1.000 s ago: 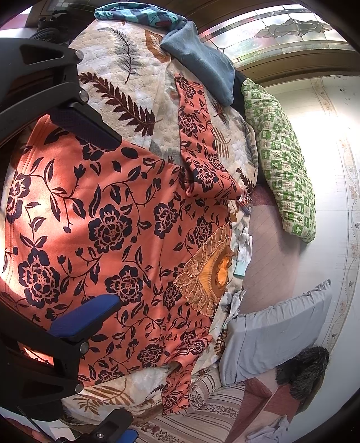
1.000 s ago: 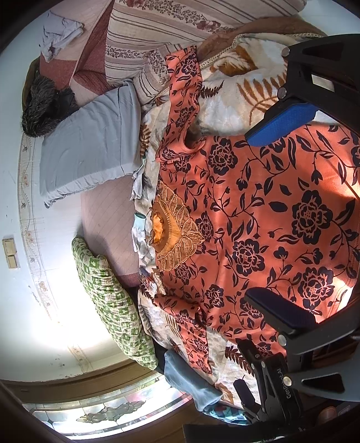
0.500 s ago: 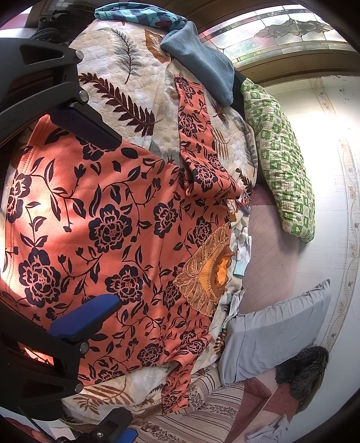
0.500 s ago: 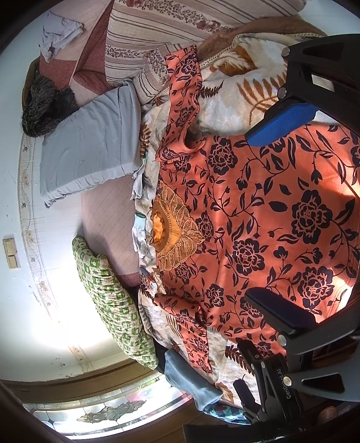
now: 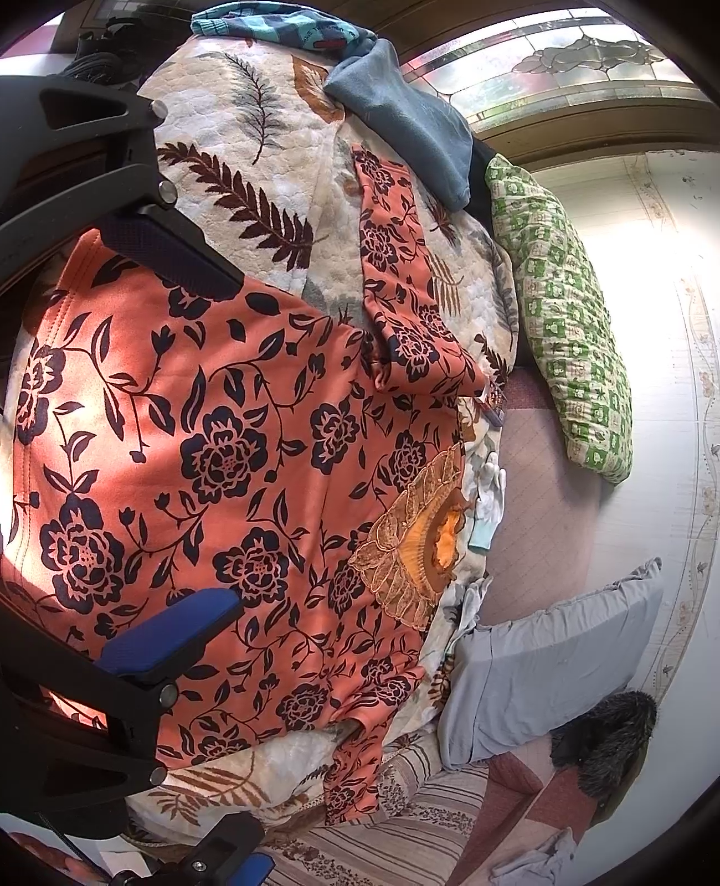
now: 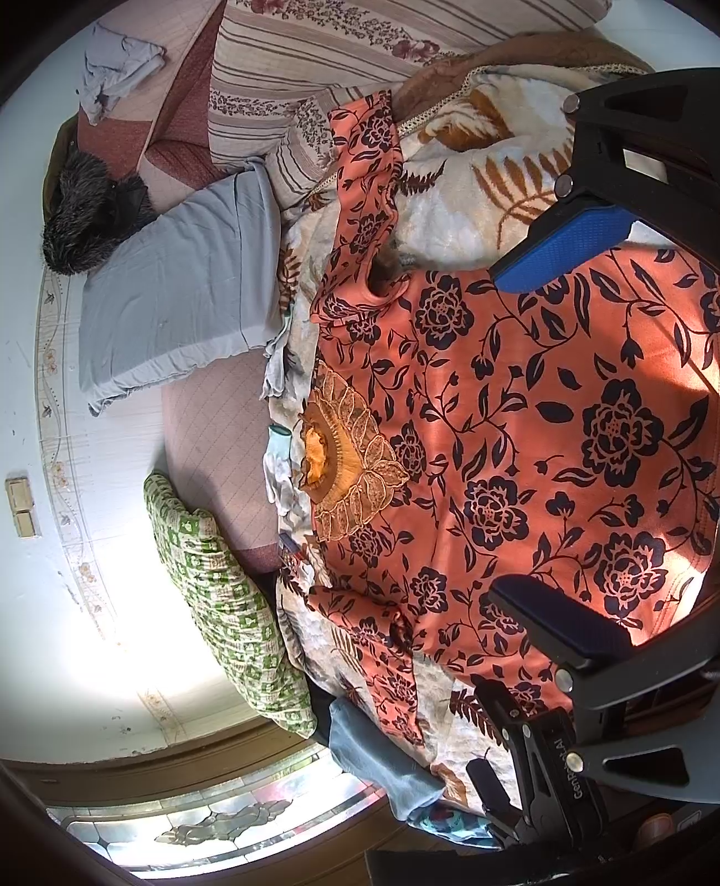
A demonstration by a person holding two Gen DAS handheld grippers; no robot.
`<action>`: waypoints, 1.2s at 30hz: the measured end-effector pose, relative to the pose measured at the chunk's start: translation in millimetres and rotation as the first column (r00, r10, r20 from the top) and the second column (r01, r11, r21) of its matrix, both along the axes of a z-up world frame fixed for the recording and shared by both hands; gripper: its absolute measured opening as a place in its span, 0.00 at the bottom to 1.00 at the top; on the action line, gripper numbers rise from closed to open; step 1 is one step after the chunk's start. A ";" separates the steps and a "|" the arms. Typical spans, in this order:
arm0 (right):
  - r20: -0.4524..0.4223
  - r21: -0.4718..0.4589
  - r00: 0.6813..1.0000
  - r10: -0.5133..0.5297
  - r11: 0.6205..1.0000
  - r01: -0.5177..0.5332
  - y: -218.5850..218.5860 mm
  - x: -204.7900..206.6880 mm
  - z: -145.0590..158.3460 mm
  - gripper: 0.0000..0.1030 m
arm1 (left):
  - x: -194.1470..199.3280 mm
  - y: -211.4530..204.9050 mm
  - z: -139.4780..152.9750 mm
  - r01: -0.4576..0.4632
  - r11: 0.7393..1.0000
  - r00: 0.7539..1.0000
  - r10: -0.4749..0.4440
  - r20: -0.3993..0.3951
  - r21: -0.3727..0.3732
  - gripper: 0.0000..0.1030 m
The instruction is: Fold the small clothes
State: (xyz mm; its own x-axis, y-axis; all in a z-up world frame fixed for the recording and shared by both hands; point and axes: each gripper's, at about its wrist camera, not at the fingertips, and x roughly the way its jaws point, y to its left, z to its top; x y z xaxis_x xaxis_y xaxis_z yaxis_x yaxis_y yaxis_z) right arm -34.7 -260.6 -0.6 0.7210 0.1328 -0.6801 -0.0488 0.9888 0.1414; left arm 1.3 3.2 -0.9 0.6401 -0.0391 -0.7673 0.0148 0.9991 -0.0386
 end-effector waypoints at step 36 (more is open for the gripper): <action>-0.607 0.299 0.794 0.034 0.935 0.189 -125.6 -5.1 -181.6 0.37 | -10.6 149.4 -126.4 -0.293 0.945 0.862 0.194 -0.468 -0.146 0.17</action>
